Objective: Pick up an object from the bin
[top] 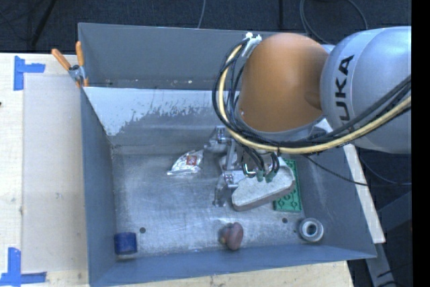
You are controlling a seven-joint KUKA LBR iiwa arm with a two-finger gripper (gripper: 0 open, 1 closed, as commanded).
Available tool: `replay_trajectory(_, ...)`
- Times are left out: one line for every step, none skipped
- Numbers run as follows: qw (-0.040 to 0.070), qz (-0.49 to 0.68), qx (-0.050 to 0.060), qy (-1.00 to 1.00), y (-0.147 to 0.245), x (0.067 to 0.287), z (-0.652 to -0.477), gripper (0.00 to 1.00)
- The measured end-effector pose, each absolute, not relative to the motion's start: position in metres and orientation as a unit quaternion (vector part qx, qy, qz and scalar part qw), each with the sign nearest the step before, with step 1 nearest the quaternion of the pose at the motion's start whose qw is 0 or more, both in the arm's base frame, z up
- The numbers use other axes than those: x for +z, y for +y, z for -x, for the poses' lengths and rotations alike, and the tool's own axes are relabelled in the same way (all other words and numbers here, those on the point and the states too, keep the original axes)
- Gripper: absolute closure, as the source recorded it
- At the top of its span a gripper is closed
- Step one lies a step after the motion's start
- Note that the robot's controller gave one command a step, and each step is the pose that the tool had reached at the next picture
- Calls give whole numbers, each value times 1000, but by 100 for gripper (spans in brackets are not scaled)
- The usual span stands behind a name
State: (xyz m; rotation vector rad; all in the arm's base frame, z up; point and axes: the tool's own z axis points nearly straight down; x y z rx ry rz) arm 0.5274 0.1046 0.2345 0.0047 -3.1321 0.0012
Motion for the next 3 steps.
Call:
replay_trajectory(0,-77,1,-997,68,179,-601,0)
replay_trajectory(-2,-171,-1,-985,65,71,-620,0)
replay_trajectory(-1,-197,0,-980,45,106,-607,0)
